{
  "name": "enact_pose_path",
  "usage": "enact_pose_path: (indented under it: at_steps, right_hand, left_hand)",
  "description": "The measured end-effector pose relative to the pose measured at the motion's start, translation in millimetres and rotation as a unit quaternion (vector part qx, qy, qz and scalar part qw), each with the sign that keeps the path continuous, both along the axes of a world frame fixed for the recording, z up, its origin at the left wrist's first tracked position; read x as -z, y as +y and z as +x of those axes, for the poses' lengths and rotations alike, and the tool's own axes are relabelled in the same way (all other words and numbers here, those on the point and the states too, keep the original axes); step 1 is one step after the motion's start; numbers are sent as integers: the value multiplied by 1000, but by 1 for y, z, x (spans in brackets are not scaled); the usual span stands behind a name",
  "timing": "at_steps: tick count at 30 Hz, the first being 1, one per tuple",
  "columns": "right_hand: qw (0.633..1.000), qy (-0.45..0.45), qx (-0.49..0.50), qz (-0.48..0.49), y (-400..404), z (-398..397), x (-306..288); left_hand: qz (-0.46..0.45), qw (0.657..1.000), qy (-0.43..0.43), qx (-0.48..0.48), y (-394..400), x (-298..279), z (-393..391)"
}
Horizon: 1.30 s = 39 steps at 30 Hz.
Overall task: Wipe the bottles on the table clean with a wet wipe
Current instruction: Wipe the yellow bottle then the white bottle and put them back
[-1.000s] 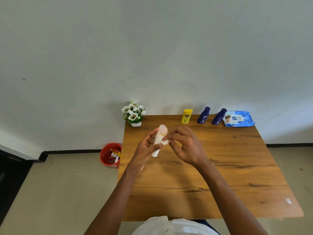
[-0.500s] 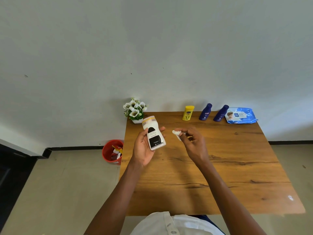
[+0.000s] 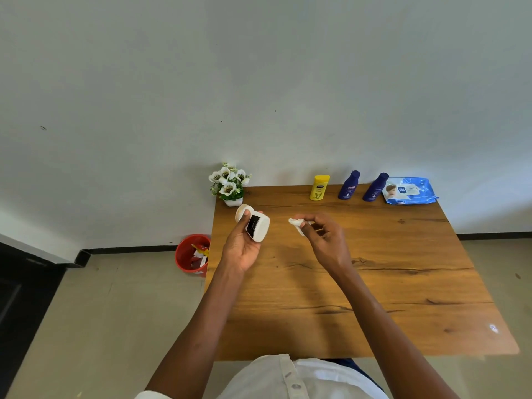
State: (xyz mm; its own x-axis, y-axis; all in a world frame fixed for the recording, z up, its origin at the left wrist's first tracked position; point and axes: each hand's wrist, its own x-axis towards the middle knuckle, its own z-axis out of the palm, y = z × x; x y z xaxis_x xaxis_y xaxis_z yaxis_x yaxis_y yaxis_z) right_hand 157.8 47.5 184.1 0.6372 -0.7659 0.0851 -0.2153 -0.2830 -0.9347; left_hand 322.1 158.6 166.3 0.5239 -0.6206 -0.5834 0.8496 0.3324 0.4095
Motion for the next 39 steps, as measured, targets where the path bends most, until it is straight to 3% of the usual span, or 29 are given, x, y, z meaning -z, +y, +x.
enact_pose_path:
  at_steps: [13,19,25,33,39]
  right_hand:
    - [1000,6,-5,-2,-1,-2,1]
    - [1000,5,-4,4,-2,-2,3]
    - [1000,1,5,11,-5,-1,6]
    - [1000,-14,3,19,-4,1,1]
    - [1000,13,16,14,-7,2,4]
  left_hand:
    - [-11,999,-16,45,4,-5,-4]
    - [-41,983,-124,130,8,-3,-5]
    - [-124,978,-100,134,11,-1,-7]
    - [-84,986,-94,106,8,-4,-8]
    - [-109,983,-90,114,11,4,3]
